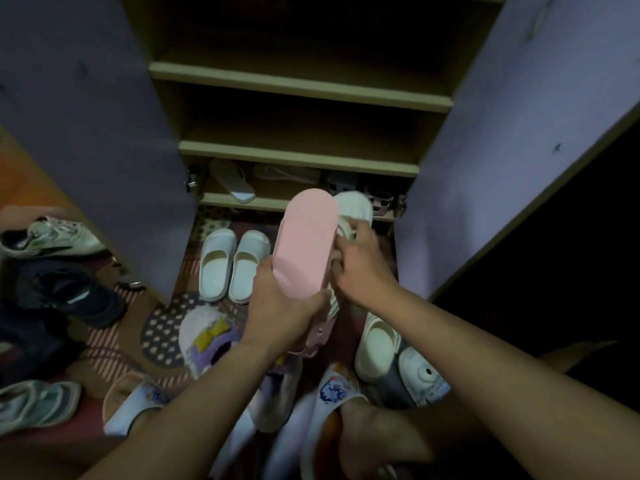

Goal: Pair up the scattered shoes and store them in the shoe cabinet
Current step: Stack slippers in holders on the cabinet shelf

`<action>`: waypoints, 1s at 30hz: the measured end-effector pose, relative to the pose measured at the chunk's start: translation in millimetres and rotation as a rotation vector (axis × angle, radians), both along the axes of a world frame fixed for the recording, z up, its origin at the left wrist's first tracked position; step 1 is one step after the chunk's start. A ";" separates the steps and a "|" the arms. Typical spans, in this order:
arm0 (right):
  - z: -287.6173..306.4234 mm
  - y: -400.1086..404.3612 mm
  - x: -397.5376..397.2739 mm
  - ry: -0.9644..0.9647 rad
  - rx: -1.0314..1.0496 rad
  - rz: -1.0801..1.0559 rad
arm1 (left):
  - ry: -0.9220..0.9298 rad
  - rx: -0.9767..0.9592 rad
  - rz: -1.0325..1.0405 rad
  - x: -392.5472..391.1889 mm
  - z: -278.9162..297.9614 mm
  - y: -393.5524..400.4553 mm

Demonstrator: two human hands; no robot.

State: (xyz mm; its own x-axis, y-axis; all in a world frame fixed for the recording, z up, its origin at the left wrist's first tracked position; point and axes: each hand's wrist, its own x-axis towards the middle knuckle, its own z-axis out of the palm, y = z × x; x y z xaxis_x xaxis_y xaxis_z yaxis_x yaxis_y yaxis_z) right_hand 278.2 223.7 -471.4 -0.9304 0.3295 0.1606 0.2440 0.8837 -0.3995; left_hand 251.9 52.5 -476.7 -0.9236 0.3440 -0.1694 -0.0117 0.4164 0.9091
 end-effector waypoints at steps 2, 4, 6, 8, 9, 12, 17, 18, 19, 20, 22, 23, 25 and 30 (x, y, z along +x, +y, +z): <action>-2.4 0.8 10.4 -0.056 -0.180 0.063 | 0.038 -0.036 0.012 2.9 -2.1 0.2; 3.1 2.8 20.3 -0.021 -0.415 0.030 | 0.052 -0.061 0.028 4.9 -6.4 -0.8; 6.3 3.5 23.7 0.036 -0.570 -0.055 | 0.076 -0.064 0.050 6.0 -9.8 -1.9; 7.6 -0.1 22.6 0.049 -0.541 -0.111 | 0.117 -0.062 0.052 8.4 -11.1 -1.7; 6.4 -1.4 21.6 0.056 -0.509 -0.122 | 0.121 -0.054 0.053 9.6 -10.7 -0.9; 4.4 -8.0 18.1 0.109 -0.551 -0.160 | 0.124 -0.048 0.074 3.1 -8.4 -2.0; 7.3 -19.1 16.9 0.153 -0.547 -0.163 | 0.156 -0.071 0.078 -15.0 -3.0 -10.5; 8.0 -18.6 16.1 0.154 -0.560 -0.163 | 0.166 -0.076 0.069 -13.9 -1.2 -11.1; 9.8 -17.5 14.5 0.155 -0.575 -0.163 | 0.185 -0.082 0.066 -12.7 1.1 -11.6; 11.1 -17.2 13.8 0.153 -0.586 -0.162 | 0.209 -0.093 0.070 -11.1 3.0 -11.8; 14.3 -17.6 12.3 0.130 -0.601 -0.147 | 0.249 -0.113 0.093 -10.4 8.3 -13.2; 14.0 -17.8 11.9 0.115 -0.620 -0.148 | 0.257 -0.131 0.096 -10.3 10.0 -13.9; 16.3 -15.2 8.7 0.122 -0.732 -0.177 | 0.276 -0.190 0.095 -9.7 15.0 -16.2; 23.3 -20.4 -0.7 0.092 -0.944 -0.227 | 0.366 -0.331 0.080 5.5 24.8 -15.6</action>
State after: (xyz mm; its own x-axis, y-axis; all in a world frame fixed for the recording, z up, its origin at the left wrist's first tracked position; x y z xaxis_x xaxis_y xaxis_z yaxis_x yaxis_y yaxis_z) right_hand 277.5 203.2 -448.1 -0.8257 0.5302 -0.1927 0.3016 0.1262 -0.9450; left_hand 257.3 36.9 -451.9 -0.9641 0.2525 0.0824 0.2397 0.6937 0.6792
